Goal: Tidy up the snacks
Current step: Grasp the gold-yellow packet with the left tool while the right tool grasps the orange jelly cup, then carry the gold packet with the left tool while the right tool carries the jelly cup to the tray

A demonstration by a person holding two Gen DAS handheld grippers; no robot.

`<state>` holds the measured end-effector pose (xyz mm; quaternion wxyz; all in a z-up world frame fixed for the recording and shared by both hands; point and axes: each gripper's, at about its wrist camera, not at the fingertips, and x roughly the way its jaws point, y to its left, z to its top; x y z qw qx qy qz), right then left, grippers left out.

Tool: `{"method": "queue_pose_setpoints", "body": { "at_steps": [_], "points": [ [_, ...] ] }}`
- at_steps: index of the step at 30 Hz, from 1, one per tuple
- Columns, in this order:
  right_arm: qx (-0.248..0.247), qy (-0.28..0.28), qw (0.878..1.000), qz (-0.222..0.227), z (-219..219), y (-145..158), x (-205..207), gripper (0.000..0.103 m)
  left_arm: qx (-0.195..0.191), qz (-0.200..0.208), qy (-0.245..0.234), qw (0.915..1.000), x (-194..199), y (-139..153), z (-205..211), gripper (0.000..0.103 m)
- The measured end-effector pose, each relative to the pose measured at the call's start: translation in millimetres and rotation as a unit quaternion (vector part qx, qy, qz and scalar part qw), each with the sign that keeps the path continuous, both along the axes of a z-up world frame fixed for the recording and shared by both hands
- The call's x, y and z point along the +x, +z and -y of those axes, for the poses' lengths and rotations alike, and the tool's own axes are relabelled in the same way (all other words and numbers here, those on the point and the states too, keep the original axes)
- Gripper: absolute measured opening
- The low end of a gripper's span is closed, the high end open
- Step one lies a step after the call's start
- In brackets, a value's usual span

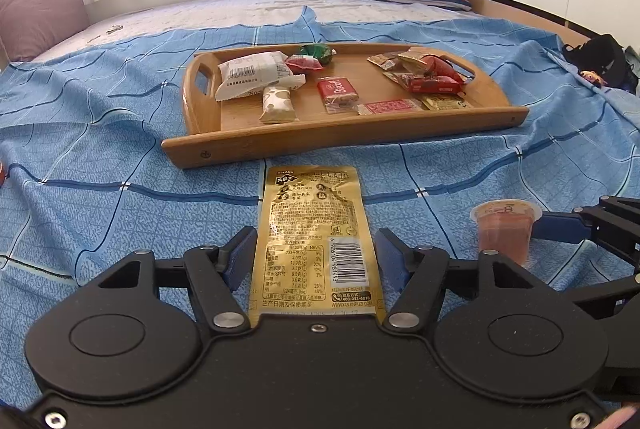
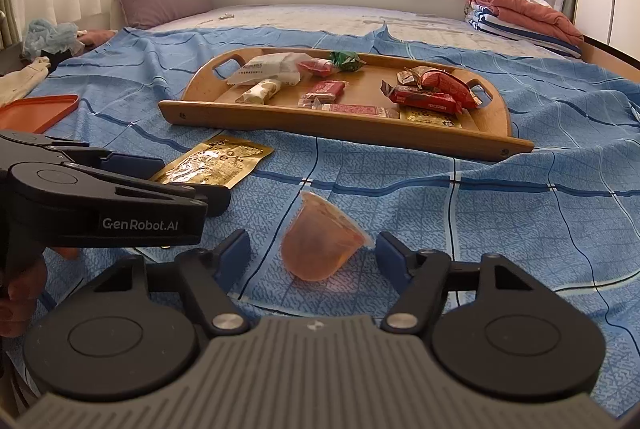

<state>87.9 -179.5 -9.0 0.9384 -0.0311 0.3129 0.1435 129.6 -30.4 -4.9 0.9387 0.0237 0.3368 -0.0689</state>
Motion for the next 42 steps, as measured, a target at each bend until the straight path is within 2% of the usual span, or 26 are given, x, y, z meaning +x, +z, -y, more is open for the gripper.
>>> {"method": "queue_pose_setpoints", "body": {
  "at_steps": [2,6,8,11,20,22,32,42],
  "points": [
    [-0.001,-0.001,1.0,0.001,-1.0,-0.6,0.5,0.072,0.0,0.0,0.003,1.0,1.6,-0.8,1.0,0.066],
    [0.008,-0.007,1.0,0.002,-0.4,-0.9,0.8,0.071,0.006,0.002,0.004,1.0,3.9,-2.2,2.5,0.066],
    [0.01,-0.013,1.0,0.002,0.7,0.1,0.9,0.062,0.008,0.003,0.002,1.0,4.1,-2.3,2.3,0.062],
    [0.011,-0.026,1.0,0.002,3.1,2.3,1.5,0.051,0.005,0.007,0.002,1.0,3.7,-1.4,1.2,0.061],
    [0.03,-0.041,0.999,-0.006,9.6,6.8,4.3,0.05,-0.006,0.01,0.002,0.9999,-2.0,4.7,-2.1,0.06],
    [0.031,-0.044,0.999,-0.003,11.2,9.3,4.6,0.05,-0.005,0.016,0.006,0.9998,-3.5,7.7,-3.2,0.056],
    [0.031,-0.056,0.998,0.013,16.2,25.3,8.8,0.05,-0.008,0.032,0.027,0.9991,-5.5,18.9,-9.1,0.05],
    [0.034,-0.06,0.997,0.02,20.4,34.3,11.8,0.05,-0.01,0.049,0.028,0.9983,-11.6,33.1,-11.7,0.049]
  ]
}}
